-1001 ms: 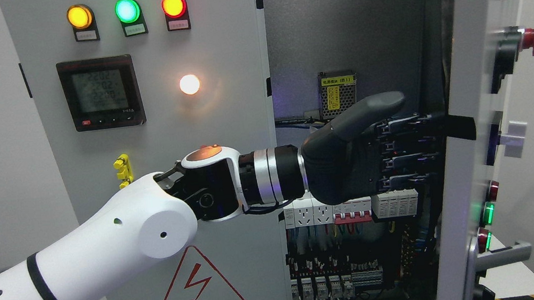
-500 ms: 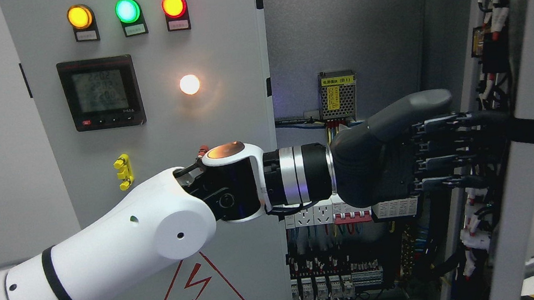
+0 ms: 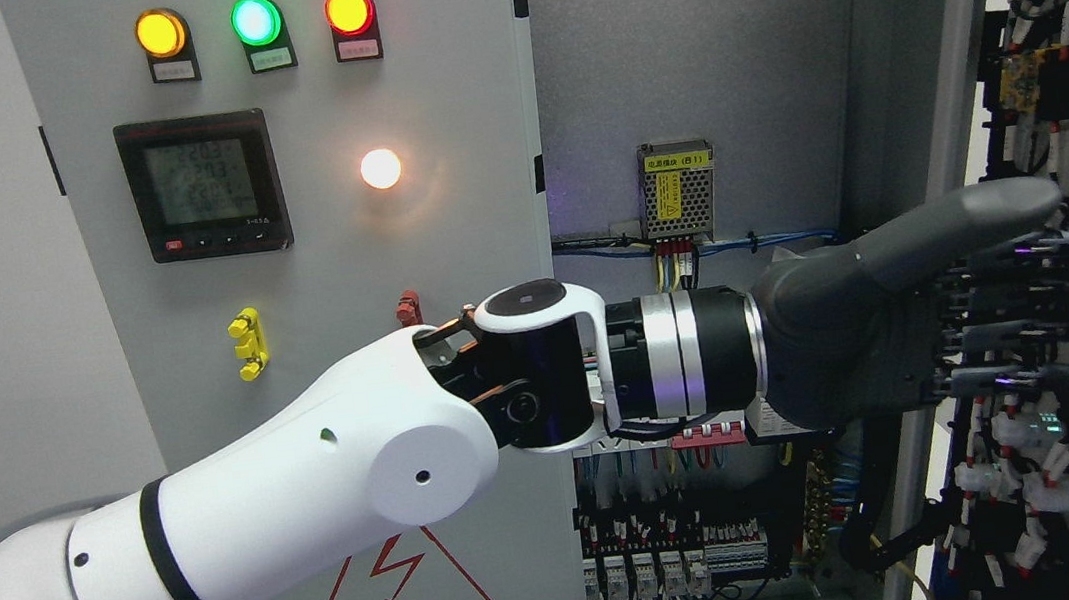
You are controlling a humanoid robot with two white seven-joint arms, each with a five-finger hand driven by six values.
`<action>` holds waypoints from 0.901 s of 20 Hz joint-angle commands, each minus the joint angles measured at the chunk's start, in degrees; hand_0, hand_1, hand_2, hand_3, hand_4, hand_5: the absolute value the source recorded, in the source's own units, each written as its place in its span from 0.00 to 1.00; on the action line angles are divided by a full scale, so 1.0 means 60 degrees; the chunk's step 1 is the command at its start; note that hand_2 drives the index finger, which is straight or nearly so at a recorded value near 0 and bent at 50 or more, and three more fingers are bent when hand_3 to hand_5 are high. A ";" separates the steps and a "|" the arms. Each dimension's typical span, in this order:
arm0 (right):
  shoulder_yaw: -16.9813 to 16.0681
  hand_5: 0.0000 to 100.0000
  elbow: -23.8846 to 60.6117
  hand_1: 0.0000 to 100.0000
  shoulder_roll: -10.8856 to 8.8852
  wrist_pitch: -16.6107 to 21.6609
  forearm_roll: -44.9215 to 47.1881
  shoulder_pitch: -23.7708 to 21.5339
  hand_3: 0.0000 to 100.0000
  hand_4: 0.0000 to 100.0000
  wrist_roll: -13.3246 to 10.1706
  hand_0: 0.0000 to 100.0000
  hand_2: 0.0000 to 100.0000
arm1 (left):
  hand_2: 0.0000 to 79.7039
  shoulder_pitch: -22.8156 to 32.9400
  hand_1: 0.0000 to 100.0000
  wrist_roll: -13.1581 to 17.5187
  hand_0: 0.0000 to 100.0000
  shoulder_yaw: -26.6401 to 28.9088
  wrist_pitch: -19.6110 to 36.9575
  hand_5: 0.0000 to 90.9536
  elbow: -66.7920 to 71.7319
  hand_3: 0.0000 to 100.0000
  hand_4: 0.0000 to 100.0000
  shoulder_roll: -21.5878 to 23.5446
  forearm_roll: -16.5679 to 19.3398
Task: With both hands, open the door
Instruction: 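Push the inner edge of the button-covered door outward with the left hand, then keep pushing the door with the left hand until it swings wide open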
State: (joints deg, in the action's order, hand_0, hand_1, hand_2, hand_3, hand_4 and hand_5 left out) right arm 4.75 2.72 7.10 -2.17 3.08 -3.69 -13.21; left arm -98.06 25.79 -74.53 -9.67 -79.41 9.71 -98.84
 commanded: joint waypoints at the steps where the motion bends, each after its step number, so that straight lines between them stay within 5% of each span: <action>1: 0.0000 0.00 0.0001 0.39 0.0003 -0.0004 0.0000 0.0000 0.00 0.00 0.0005 0.12 0.00 | 0.00 -0.0034 0.39 -0.0402 0.12 -0.0103 0.0000 0.00 -0.0124 0.00 0.00 -0.1089 0.0009; 12: 0.0000 0.00 0.0001 0.39 0.0003 -0.0004 0.0000 0.0000 0.00 0.00 0.0005 0.12 0.00 | 0.00 -0.0034 0.39 -0.0841 0.12 -0.0103 0.0102 0.00 0.0008 0.00 0.00 -0.2071 0.0126; 18: 0.0000 0.00 0.0001 0.39 0.0003 -0.0004 0.0000 0.0000 0.00 0.00 0.0005 0.12 0.00 | 0.00 -0.0019 0.39 -0.2203 0.12 -0.0103 0.0131 0.00 0.0067 0.00 0.00 -0.2277 0.0111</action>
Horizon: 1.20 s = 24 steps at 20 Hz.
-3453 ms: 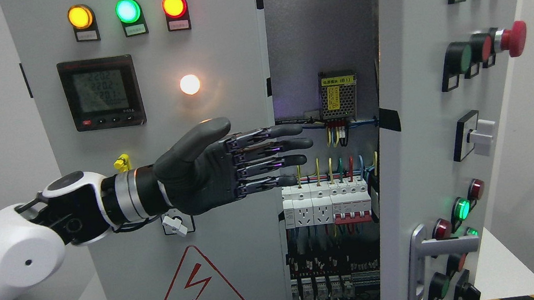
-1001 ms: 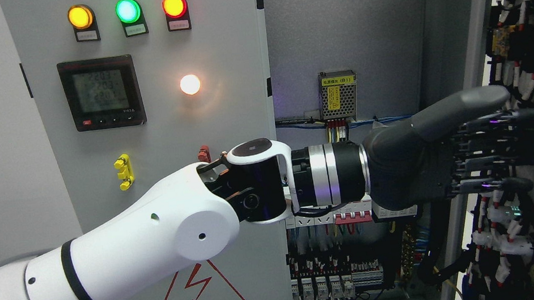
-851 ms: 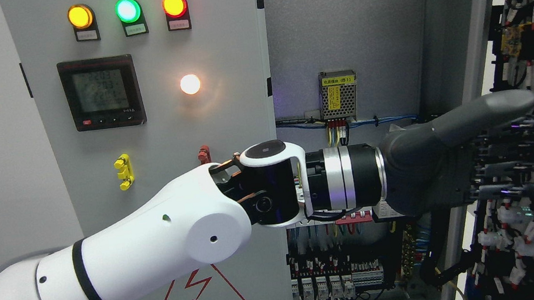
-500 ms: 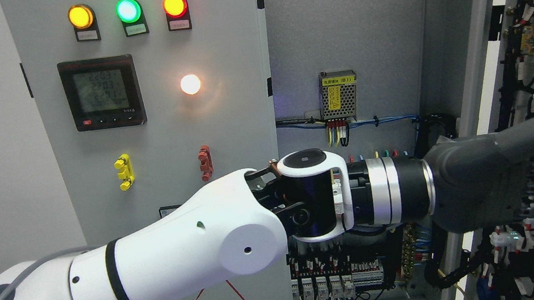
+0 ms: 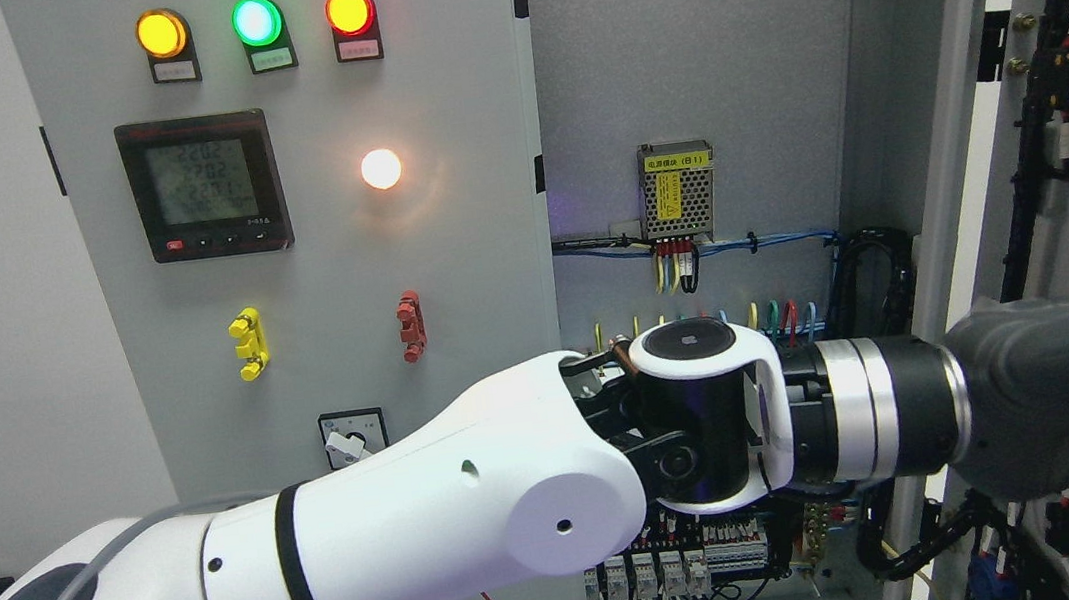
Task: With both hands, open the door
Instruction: 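Keep pushing the door with the left hand until it swings wide open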
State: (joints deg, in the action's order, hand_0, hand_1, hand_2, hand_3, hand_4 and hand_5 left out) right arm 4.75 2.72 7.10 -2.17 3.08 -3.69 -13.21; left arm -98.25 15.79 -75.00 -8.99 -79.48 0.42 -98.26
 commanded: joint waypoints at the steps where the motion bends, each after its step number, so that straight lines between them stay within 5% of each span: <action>1: 0.0000 0.00 0.0001 0.39 -0.0012 -0.0005 0.0000 0.0000 0.00 0.00 0.0005 0.12 0.00 | 0.00 0.0028 0.39 -0.0653 0.12 -0.0025 0.0020 0.00 0.0079 0.00 0.00 -0.0743 0.0014; 10: 0.0000 0.00 0.0001 0.39 -0.0012 -0.0005 0.0000 0.0000 0.00 0.00 0.0005 0.12 0.00 | 0.00 0.0028 0.39 -0.1504 0.12 -0.0040 0.0224 0.00 0.0079 0.00 0.00 -0.0802 0.0014; 24: 0.0000 0.00 0.0001 0.39 0.0003 -0.0005 0.0000 0.0000 0.00 0.00 0.0005 0.12 0.00 | 0.00 0.0042 0.39 -0.1504 0.12 -0.0025 0.0225 0.00 0.0079 0.00 0.00 -0.0729 0.0028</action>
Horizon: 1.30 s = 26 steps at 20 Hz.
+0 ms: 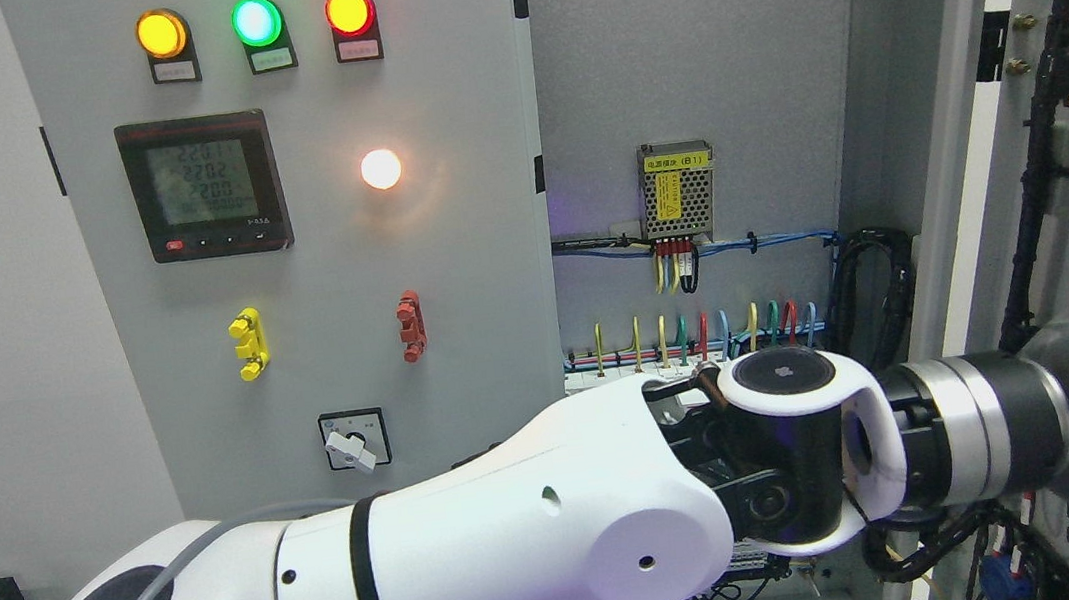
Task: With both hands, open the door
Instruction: 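Keep pushing the door with the left hand until it swings wide open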
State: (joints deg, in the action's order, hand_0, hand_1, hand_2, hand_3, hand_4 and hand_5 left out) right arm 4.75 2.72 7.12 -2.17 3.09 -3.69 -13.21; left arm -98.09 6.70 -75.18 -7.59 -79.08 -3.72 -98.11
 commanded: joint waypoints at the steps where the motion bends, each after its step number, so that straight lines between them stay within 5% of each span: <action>1: 0.0000 0.00 0.0000 0.39 0.0000 -0.0005 -0.0002 0.0000 0.00 0.00 0.0005 0.12 0.00 | 0.00 0.0044 0.39 0.0012 0.12 0.0005 -0.0009 0.00 0.0010 0.00 0.00 -0.0010 -0.0010; 11: 0.0000 0.00 0.0000 0.39 0.0000 -0.0005 -0.0002 0.0000 0.00 0.00 0.0005 0.12 0.00 | 0.00 0.0849 0.39 0.0231 0.12 0.0049 -0.0126 0.00 -0.0340 0.00 0.00 0.2083 0.0121; 16: 0.0000 0.00 0.0000 0.39 0.0000 -0.0005 -0.0002 0.0000 0.00 0.00 0.0005 0.12 0.00 | 0.00 0.1873 0.39 0.0816 0.12 0.0195 -0.0111 0.00 -0.2183 0.00 0.00 0.4175 0.1204; 21: 0.0000 0.00 0.0000 0.39 0.0000 -0.0005 -0.0002 0.0000 0.00 0.00 0.0005 0.12 0.00 | 0.00 0.3161 0.39 0.1768 0.12 0.0823 -0.0126 0.00 -0.3197 0.00 0.00 0.6271 0.1453; 26: 0.0000 0.00 0.0000 0.39 0.0000 -0.0005 -0.0002 0.0000 0.00 0.00 0.0005 0.12 0.00 | 0.00 0.5547 0.39 0.2429 0.12 0.2170 -0.0068 0.00 -0.3812 0.00 0.00 0.7956 0.2991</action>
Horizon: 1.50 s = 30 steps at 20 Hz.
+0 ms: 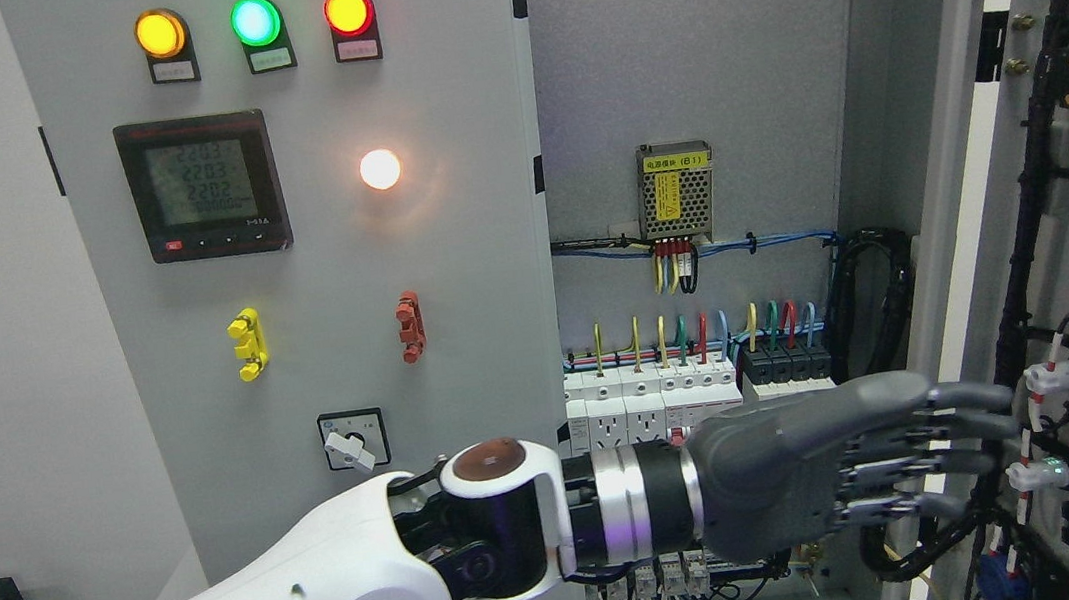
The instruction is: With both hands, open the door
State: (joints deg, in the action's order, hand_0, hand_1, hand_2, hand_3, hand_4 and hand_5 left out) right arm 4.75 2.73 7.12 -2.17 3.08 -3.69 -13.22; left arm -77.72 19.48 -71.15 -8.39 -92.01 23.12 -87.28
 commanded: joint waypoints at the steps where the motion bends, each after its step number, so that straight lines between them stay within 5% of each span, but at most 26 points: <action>1: 0.0000 0.00 0.0000 0.39 0.0000 -0.0005 -0.0001 0.0000 0.00 0.00 0.0005 0.12 0.00 | 0.00 0.2709 0.39 0.0297 0.12 0.1893 0.0065 0.00 -0.1687 0.00 0.00 0.3675 0.1289; 8: 0.0000 0.00 0.0000 0.39 0.0000 -0.0005 -0.0001 0.0000 0.00 0.00 0.0005 0.12 0.00 | 0.00 0.6312 0.39 0.0297 0.12 0.4691 0.0051 0.00 -0.1687 0.00 0.00 0.4758 0.2300; 16: 0.0000 0.00 0.0000 0.39 0.0000 -0.0005 -0.0001 0.0000 0.00 0.00 0.0005 0.12 0.00 | 0.00 0.9535 0.39 0.0297 0.12 0.6624 0.0109 0.00 -0.1614 0.00 0.00 0.5683 0.3207; 20: 0.0000 0.00 0.0000 0.39 0.0000 -0.0005 -0.0001 0.0000 0.00 0.00 0.0005 0.12 0.00 | 0.00 1.2376 0.39 0.0297 0.12 0.8850 0.0109 0.00 -0.1555 0.00 0.00 0.5537 0.4465; 24: 0.0000 0.00 0.0000 0.39 0.0000 -0.0005 0.0014 0.0000 0.00 0.00 0.0005 0.12 0.00 | 0.00 1.4384 0.39 0.0312 0.12 1.0069 0.0167 0.00 -0.1175 0.00 0.00 0.5172 0.5403; 30: 0.0000 0.00 0.0000 0.39 0.0000 -0.0005 -0.0001 0.0000 0.00 0.00 0.0005 0.12 0.00 | 0.00 1.7648 0.39 0.0341 0.12 1.2455 0.1015 0.00 -0.1042 0.00 0.00 0.3300 0.7233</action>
State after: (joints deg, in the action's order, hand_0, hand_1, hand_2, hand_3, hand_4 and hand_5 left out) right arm 4.74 2.72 7.11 -2.17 3.10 -3.69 -13.21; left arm 8.89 21.41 -20.70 -4.67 -99.44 50.09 -53.44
